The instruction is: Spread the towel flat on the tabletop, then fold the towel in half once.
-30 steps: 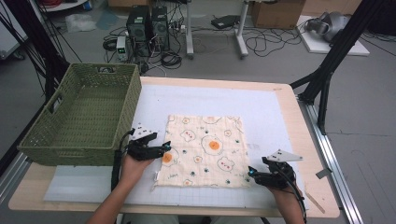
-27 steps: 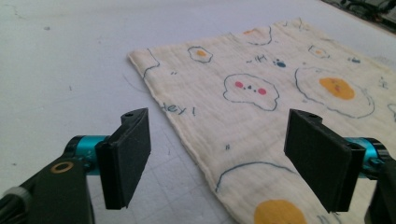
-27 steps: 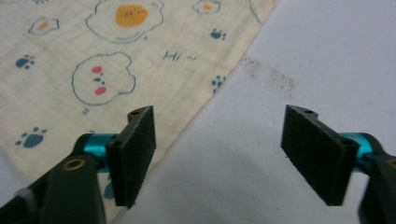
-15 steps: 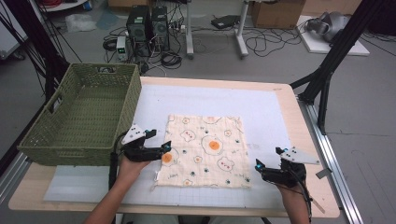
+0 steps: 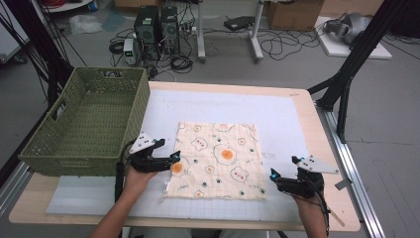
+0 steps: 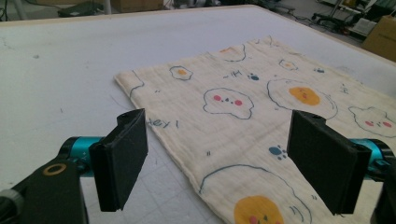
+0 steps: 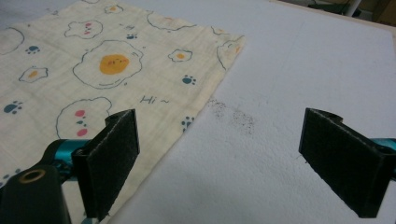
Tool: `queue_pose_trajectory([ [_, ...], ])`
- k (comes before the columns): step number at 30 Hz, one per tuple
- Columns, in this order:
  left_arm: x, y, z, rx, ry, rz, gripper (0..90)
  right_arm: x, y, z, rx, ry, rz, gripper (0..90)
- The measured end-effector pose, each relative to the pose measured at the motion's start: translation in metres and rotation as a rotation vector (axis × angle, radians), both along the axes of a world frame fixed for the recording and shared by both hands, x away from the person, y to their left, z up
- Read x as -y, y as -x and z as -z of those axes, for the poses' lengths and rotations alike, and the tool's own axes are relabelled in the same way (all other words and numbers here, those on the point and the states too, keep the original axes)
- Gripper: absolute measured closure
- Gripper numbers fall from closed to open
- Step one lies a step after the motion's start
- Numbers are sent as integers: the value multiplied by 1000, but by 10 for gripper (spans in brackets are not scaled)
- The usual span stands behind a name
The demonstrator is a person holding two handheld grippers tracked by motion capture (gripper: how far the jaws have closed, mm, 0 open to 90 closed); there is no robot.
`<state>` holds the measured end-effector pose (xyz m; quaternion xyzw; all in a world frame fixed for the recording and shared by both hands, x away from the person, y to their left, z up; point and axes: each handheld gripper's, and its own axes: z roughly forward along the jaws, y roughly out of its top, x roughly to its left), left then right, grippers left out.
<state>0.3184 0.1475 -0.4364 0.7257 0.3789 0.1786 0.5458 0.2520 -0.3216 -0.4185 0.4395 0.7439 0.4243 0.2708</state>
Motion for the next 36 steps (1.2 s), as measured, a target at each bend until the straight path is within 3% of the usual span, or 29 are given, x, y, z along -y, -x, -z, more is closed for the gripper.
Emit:
queue_pose_trajectory([
  [4,0,1,-1,1,5,1,209,1,0,-1,1,-7,7,115],
  [6,0,0,-2,0,4,-24,179,1,0,-1,-1,-12,12,115],
  [8,-1,0,-2,4,25,-30,177,2,-1,-1,-4,-13,13,115],
  [19,-3,-9,-8,-39,30,-32,213,6,-4,4,-18,4,8,115],
  [23,-3,-18,-14,-47,66,-55,203,9,-5,5,-31,-16,8,115],
  [25,-1,-26,-17,-74,93,-60,184,9,-4,5,-42,-29,8,115],
  [27,2,-34,-20,-80,69,-71,196,10,-4,3,-36,-55,8,115],
  [31,10,-50,-24,-87,29,-78,216,7,-3,0,-15,-47,5,115],
  [36,22,-70,-24,-115,-54,-94,277,4,-3,0,-21,-28,1,115],
])
